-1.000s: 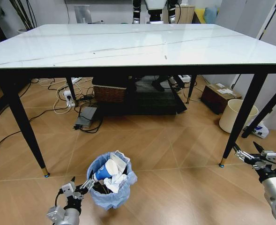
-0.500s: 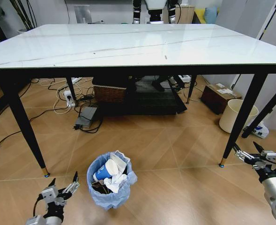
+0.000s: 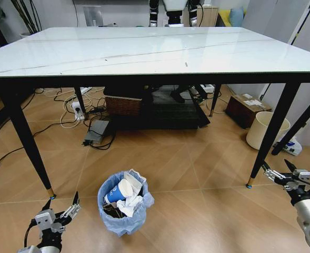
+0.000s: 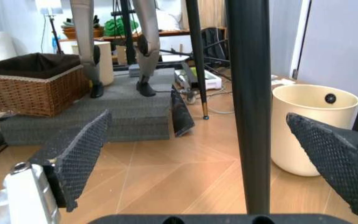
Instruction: Pick up the trash bin and place the trash from the table into it.
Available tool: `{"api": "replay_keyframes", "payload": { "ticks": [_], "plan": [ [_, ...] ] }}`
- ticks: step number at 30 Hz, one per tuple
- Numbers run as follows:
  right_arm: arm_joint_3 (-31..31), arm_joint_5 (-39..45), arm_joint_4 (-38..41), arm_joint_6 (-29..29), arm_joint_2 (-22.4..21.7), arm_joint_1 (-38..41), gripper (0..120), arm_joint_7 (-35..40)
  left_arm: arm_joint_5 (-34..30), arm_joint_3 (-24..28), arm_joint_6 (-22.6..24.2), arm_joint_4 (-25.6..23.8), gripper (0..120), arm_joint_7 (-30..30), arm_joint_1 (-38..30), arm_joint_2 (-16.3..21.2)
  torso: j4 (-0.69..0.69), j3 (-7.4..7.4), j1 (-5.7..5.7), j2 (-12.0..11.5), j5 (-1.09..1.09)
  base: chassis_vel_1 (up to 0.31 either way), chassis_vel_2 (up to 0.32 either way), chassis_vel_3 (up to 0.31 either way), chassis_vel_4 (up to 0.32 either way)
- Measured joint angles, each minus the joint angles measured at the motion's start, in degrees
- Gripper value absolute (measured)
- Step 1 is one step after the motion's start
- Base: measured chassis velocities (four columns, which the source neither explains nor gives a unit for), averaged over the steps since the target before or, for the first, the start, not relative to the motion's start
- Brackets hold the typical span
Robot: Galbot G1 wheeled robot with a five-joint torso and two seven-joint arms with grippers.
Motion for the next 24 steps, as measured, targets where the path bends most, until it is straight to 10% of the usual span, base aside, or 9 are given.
{"api": "replay_keyframes", "payload": {
  "ticks": [24],
  "plan": [
    [0.0, 0.0, 0.0, 0.0, 0.0, 0.0, 100, 0.0, -0.14, 0.13, 0.07, 0.15, 100, -0.05, -0.11, 0.02, 0.0, 0.0, 0.0, 0.0, 0.0, 0.0, 0.0, 0.0, 0.0]
  ]
}}
